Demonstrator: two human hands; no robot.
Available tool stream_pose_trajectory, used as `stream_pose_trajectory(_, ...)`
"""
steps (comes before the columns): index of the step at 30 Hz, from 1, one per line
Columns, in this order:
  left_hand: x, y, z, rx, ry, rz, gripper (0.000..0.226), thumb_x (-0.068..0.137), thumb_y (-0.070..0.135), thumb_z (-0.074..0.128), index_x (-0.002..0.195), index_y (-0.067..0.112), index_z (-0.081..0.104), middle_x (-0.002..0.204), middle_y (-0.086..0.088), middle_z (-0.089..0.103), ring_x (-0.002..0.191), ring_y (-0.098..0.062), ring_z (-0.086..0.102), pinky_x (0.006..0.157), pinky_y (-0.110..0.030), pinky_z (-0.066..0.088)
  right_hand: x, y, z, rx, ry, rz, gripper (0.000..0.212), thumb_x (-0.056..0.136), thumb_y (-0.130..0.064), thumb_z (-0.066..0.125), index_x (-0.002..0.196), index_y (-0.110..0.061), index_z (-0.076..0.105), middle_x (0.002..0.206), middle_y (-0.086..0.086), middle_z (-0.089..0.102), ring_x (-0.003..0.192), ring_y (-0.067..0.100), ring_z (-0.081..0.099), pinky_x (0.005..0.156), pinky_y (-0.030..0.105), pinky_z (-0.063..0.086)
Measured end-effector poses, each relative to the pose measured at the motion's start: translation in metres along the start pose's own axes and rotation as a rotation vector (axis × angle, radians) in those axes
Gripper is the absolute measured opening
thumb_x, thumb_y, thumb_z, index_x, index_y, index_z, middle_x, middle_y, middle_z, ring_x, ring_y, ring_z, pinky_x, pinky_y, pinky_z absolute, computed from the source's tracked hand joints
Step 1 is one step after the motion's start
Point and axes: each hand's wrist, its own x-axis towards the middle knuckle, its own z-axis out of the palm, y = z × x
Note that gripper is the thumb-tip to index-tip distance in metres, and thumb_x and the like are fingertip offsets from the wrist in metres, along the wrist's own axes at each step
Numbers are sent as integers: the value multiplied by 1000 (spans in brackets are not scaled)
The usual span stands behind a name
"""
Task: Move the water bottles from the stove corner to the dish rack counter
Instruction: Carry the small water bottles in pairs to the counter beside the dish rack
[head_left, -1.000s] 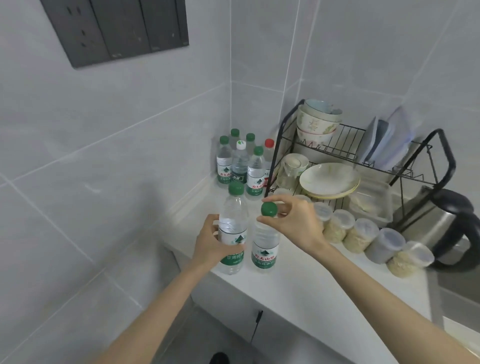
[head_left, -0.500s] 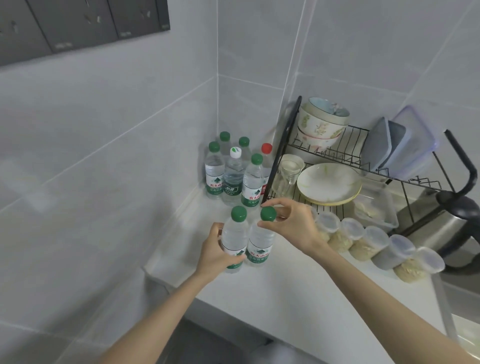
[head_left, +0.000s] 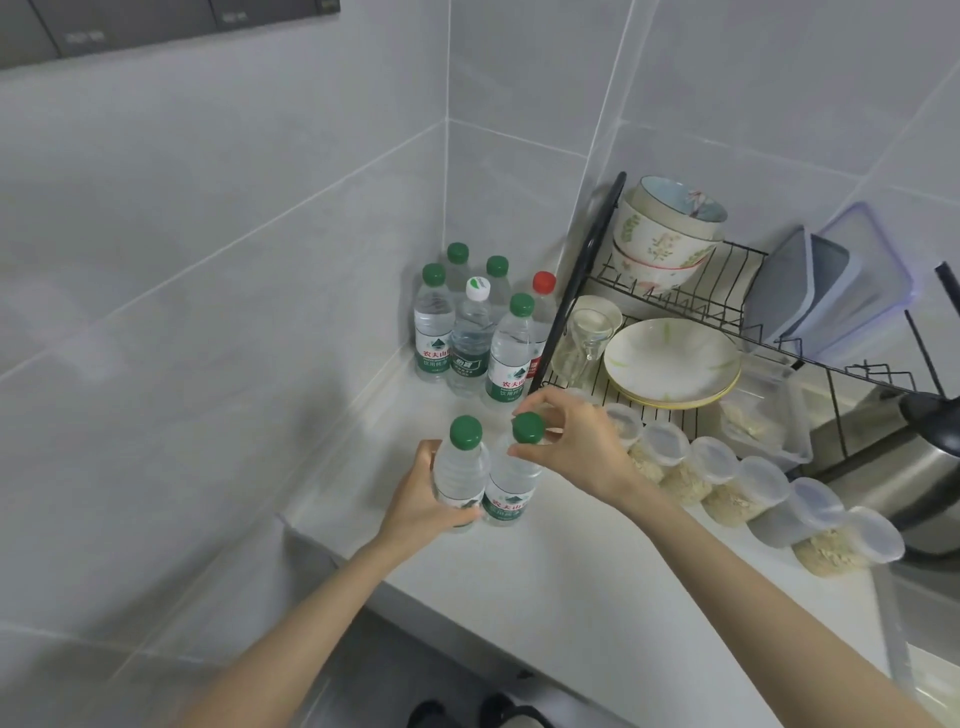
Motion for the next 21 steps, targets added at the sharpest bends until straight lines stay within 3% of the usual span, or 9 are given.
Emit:
stream_pose_trajectory(5, -4, 23, -10, -1, 47, 98, 77, 58, 29, 88, 119, 41, 43, 119, 16, 58, 113, -4, 54, 95, -25, 44, 5, 6, -1, -90, -55, -67, 33, 69, -25, 83, 98, -26, 66, 92, -8, 71, 87, 11, 66, 85, 27, 54)
stream_pose_trajectory(8, -11, 50, -20, 18, 122, 128, 70, 66, 39, 83, 125, 43, 44, 123, 18, 55, 114, -2, 52, 95, -24, 42, 5, 9, 0, -127, -31, -98, 34, 70, -29, 82, 101, -28, 68, 92, -8, 71, 83, 15, 65, 82, 32, 54)
stream_pose_trajectory(11, -19, 80, -32, 267, 168, 274, 63, 77, 38, 75, 132, 40, 45, 124, 19, 53, 108, -2, 52, 90, -20, 44, 6, 12, -2, -126, -44, -124, 36, 69, -30, 81, 102, -27, 69, 93, -6, 72, 84, 17, 66, 84, 35, 54)
stream_pose_trajectory(15, -19, 112, -42, 756, 51, 344, 59, 83, 44, 66, 137, 39, 44, 127, 14, 50, 114, -7, 50, 88, -23, 44, 7, 13, -4, -173, -63, -178, 39, 70, -35, 80, 106, -30, 68, 94, -2, 73, 85, 17, 67, 83, 38, 55)
stream_pose_trajectory(18, -17, 121, -34, 885, -58, 280, 54, 86, 40, 63, 138, 37, 45, 120, 11, 53, 107, -12, 54, 85, -26, 44, 9, 13, -5, -190, -71, -178, 38, 70, -38, 79, 105, -32, 67, 90, 1, 73, 84, 18, 67, 82, 39, 54)
stream_pose_trajectory(21, -13, 125, -29, 903, -18, 238, 43, 88, 33, 62, 130, 30, 54, 116, 5, 57, 98, -17, 57, 79, -23, 39, 10, 13, -5, -200, -86, -184, 36, 71, -38, 79, 104, -33, 67, 88, 1, 72, 84, 18, 67, 82, 39, 54)
